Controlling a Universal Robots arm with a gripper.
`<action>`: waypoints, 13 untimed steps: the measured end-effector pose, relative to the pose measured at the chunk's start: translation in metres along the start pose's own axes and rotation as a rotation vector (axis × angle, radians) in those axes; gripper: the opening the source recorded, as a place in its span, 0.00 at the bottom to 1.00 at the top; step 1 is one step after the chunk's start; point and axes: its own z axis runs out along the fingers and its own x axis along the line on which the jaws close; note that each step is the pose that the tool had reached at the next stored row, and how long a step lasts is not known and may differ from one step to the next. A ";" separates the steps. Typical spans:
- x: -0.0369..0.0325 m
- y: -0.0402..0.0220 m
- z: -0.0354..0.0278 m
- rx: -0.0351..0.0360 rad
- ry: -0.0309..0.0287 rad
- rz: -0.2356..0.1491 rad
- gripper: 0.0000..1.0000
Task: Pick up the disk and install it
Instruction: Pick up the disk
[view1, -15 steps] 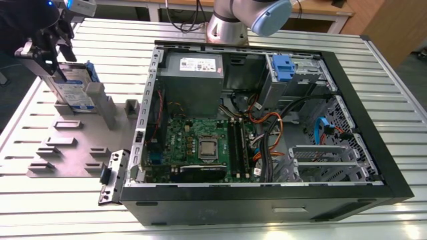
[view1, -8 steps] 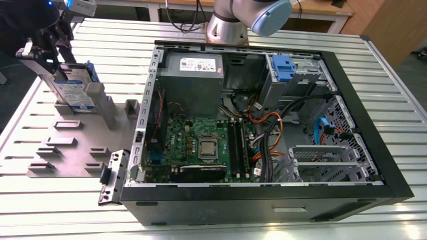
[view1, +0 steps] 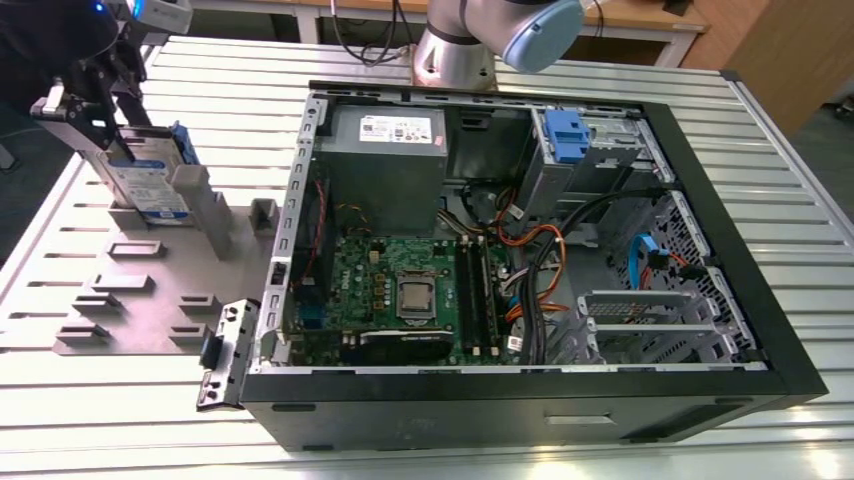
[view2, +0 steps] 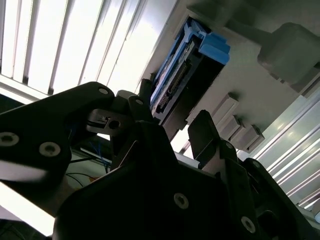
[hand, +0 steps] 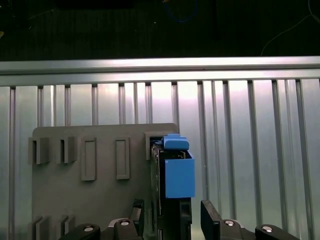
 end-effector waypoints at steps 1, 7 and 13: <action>0.0000 0.0000 0.0000 0.0000 -0.0001 0.000 0.56; 0.0004 0.0000 0.0000 0.0000 0.0000 0.000 0.48; 0.0007 0.0000 0.0000 0.0000 0.0000 0.000 0.47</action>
